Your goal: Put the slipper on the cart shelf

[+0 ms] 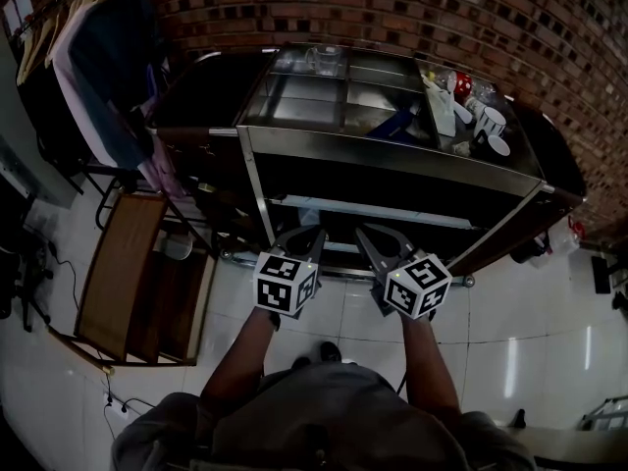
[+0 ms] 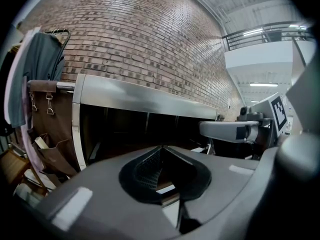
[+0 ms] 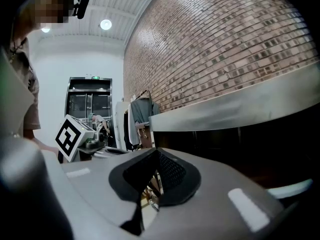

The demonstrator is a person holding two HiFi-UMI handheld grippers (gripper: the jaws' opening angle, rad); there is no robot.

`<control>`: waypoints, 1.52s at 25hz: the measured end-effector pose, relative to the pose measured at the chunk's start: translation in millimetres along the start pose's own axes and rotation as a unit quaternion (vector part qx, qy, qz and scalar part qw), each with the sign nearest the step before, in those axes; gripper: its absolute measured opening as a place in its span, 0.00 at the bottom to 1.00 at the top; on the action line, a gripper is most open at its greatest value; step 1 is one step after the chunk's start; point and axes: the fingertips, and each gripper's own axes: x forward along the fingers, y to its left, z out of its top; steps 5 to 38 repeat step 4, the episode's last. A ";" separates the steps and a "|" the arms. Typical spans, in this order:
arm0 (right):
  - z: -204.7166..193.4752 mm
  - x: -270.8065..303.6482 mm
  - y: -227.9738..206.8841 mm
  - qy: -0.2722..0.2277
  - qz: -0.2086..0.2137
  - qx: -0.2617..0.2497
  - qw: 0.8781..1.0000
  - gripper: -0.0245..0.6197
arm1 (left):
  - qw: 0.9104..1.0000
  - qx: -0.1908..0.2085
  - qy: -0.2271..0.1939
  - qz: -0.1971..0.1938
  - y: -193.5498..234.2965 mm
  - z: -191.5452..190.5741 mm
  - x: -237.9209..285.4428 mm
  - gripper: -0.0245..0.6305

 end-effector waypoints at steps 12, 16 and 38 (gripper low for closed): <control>-2.2 3.3 3.2 0.000 0.004 0.000 1.000 0.04 | 1.000 -0.001 0.002 0.004 3.4 -3.8 -3.2 0.05; -2.2 3.3 3.2 0.000 0.004 0.000 1.000 0.04 | 1.000 -0.001 0.002 0.004 3.4 -3.8 -3.2 0.05; -2.2 3.3 3.2 0.000 0.004 0.000 1.000 0.04 | 1.000 -0.001 0.002 0.004 3.4 -3.8 -3.2 0.05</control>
